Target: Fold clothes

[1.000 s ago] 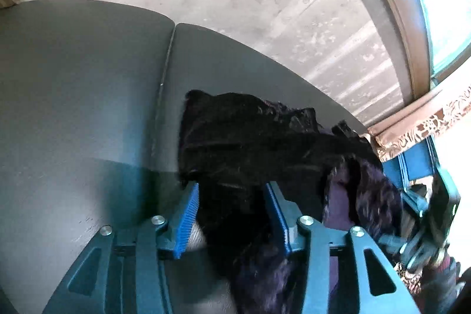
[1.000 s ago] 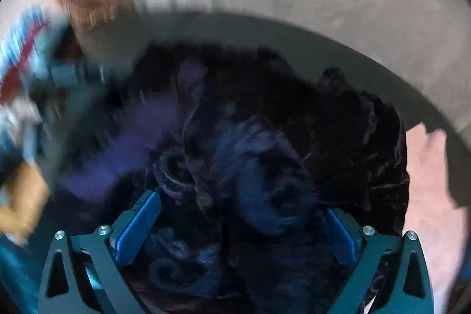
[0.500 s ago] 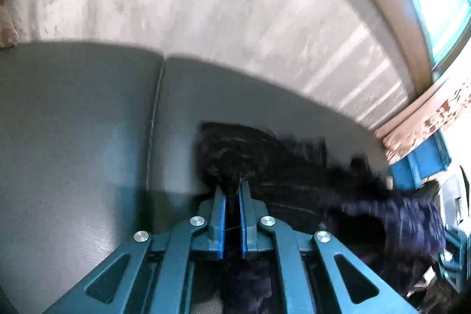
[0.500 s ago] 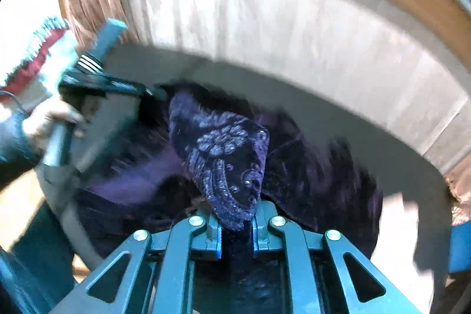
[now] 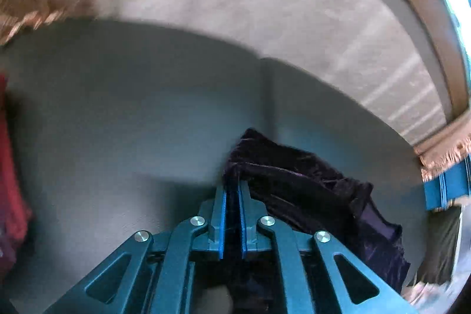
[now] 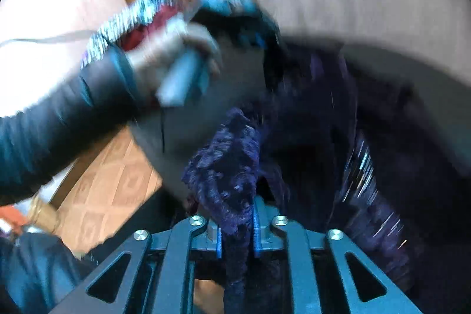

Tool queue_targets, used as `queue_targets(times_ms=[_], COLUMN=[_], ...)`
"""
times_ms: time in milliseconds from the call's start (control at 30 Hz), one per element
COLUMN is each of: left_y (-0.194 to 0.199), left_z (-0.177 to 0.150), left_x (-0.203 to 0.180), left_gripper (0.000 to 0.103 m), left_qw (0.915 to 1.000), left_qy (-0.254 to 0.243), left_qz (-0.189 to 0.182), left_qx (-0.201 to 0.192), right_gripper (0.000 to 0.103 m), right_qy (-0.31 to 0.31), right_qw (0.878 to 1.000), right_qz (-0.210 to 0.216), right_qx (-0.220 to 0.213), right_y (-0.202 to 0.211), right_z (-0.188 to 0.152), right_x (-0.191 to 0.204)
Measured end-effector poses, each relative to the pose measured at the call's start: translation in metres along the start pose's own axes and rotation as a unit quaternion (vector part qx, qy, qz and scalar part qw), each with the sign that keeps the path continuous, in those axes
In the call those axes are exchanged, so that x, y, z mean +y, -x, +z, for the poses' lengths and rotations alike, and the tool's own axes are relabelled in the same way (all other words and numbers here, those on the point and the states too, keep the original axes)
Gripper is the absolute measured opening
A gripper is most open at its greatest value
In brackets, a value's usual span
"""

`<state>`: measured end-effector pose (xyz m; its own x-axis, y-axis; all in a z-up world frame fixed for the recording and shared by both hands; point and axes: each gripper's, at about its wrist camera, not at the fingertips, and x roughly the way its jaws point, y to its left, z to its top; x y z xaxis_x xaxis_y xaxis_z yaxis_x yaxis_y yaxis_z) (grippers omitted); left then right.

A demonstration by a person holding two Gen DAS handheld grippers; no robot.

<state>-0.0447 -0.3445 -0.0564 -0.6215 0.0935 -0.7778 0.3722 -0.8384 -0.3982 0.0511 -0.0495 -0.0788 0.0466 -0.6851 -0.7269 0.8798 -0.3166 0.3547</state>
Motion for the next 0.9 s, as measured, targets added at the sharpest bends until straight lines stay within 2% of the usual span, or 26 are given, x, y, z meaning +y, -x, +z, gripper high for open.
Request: queue_targets(times_ms=[67, 100, 133, 200, 233, 267, 333, 400, 467, 533, 600, 667, 700, 733, 767, 800, 833, 867, 900], left_y=[0.008, 0.012, 0.017, 0.025, 0.029, 0.036, 0.039, 0.034, 0.024, 0.017, 0.009, 0.001, -0.005, -0.011, -0.018, -0.025, -0.026, -0.027, -0.024], left_z=[-0.006, -0.009, -0.011, -0.017, -0.02, -0.026, -0.041, -0.056, -0.068, -0.078, -0.085, -0.085, -0.088, -0.091, -0.094, -0.096, -0.098, -0.099, -0.1], left_x=[0.016, 0.024, 0.032, 0.049, 0.057, 0.055, 0.037, 0.016, -0.006, -0.029, -0.051, -0.066, -0.073, -0.08, -0.081, -0.08, -0.08, -0.08, -0.075], left_gripper=[0.009, 0.014, 0.015, 0.018, 0.02, 0.022, 0.026, 0.031, 0.043, 0.05, 0.054, 0.059, 0.059, 0.056, 0.051, 0.034, 0.021, 0.018, 0.012], left_qw=[0.9999, 0.9997, 0.9995, 0.999, 0.9986, 0.9994, 0.9989, 0.9938, 0.9858, 0.978, 0.9688, 0.9656, 0.9707, 0.9753, 0.9755, 0.9747, 0.9743, 0.974, 0.9757], left_qy=[0.012, 0.017, 0.023, 0.035, 0.041, 0.028, -0.011, -0.036, -0.05, -0.053, -0.053, -0.058, -0.067, -0.077, -0.081, -0.083, -0.087, -0.09, -0.086], left_qz=[0.009, 0.014, 0.018, 0.027, 0.032, 0.015, -0.04, -0.095, -0.143, -0.178, -0.211, -0.214, -0.181, -0.142, -0.125, -0.114, -0.115, -0.12, -0.118], left_qx=[0.003, 0.005, 0.007, 0.01, 0.012, 0.009, 0.022, 0.047, 0.073, 0.095, 0.119, 0.136, 0.144, 0.151, 0.162, 0.173, 0.173, 0.17, 0.164], right_gripper=[0.032, 0.045, 0.065, 0.089, 0.09, 0.09, 0.09, 0.093, 0.1, 0.101, 0.101, 0.102, 0.102, 0.102, 0.102, 0.103, 0.103, 0.103, 0.103], right_qy=[-0.026, -0.044, -0.064, -0.097, -0.111, -0.129, -0.167, -0.189, -0.207, -0.211, -0.196, -0.177, -0.167, -0.157, -0.147, -0.139, -0.128, -0.116, -0.109], right_qw=[0.999, 0.996, 0.993, 0.986, 0.983, 0.981, 0.975, 0.975, 0.975, 0.973, 0.97, 0.967, 0.966, 0.965, 0.964, 0.963, 0.961, 0.959, 0.959], right_qz=[0.046, 0.072, 0.099, 0.137, 0.147, 0.148, 0.142, 0.099, 0.035, -0.051, -0.134, -0.183, -0.195, -0.208, -0.221, -0.23, -0.245, -0.258, -0.26], right_qx=[0.015, 0.016, 0.015, 0.005, -0.002, -0.011, -0.035, -0.058, -0.08, -0.078, -0.053, -0.03, -0.019, -0.007, 0.004, 0.016, 0.026, 0.027, 0.026], right_y=[-0.003, -0.001, 0.004, 0.022, 0.03, 0.04, 0.064, 0.081, 0.097, 0.096, 0.086, 0.084, 0.075, 0.066, 0.057, 0.047, 0.036, 0.028, 0.021], right_z=[-0.005, -0.006, -0.007, -0.01, -0.011, -0.013, -0.021, -0.025, -0.029, -0.026, -0.024, -0.035, -0.033, -0.031, -0.029, -0.028, -0.026, -0.022, -0.017], right_x=[-0.008, -0.014, -0.02, -0.034, -0.042, -0.052, -0.075, -0.093, -0.112, -0.125, -0.138, -0.149, -0.152, -0.155, -0.158, -0.16, -0.161, -0.159, -0.159])
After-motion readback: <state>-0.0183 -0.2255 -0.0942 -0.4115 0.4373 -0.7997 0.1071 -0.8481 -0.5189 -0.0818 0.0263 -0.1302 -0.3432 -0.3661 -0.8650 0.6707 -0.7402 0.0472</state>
